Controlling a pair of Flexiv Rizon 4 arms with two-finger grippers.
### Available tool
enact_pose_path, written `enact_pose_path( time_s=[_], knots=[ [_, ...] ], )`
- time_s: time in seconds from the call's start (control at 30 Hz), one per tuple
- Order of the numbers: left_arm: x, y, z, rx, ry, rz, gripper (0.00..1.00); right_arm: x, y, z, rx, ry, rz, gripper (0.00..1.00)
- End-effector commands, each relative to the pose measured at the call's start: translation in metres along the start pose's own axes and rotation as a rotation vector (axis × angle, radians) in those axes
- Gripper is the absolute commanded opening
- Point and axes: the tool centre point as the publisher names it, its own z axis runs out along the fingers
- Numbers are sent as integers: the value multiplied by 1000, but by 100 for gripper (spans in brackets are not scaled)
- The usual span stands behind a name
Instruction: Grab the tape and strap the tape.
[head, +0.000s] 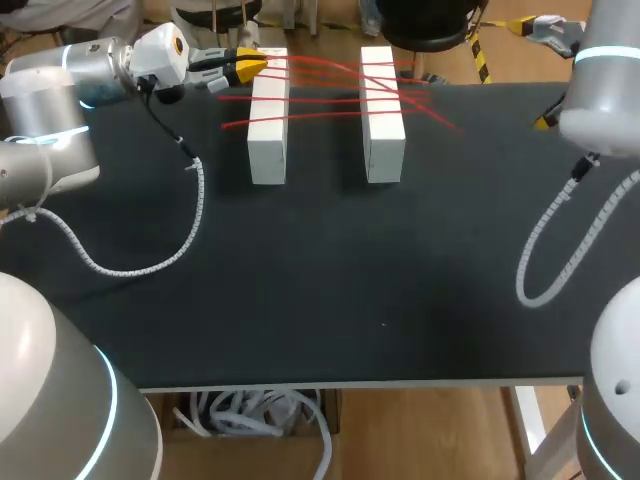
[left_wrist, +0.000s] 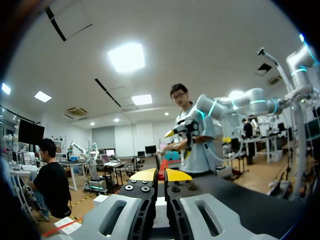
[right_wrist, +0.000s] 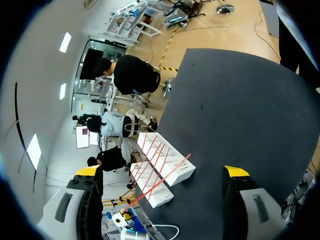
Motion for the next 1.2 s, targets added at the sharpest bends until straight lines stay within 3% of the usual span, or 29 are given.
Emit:
enact_pose_path(
  time_s=[0.03,0.3,0.5,0.77,1.2],
  knots=[
    [-1,2,0,5,4,1,0,5,4,-3,116,-188,-5,100],
    [-1,2,0,5,4,1,0,0,2,-5,115,-178,-40,100],
    [-1,2,0,5,4,1,0,-15,-6,-18,76,-69,-167,100],
    [-1,2,0,5,4,1,0,-15,-5,-23,-19,174,-401,100],
    [-1,2,0,5,4,1,0,-17,-9,-13,-141,301,-568,100]
  ],
)
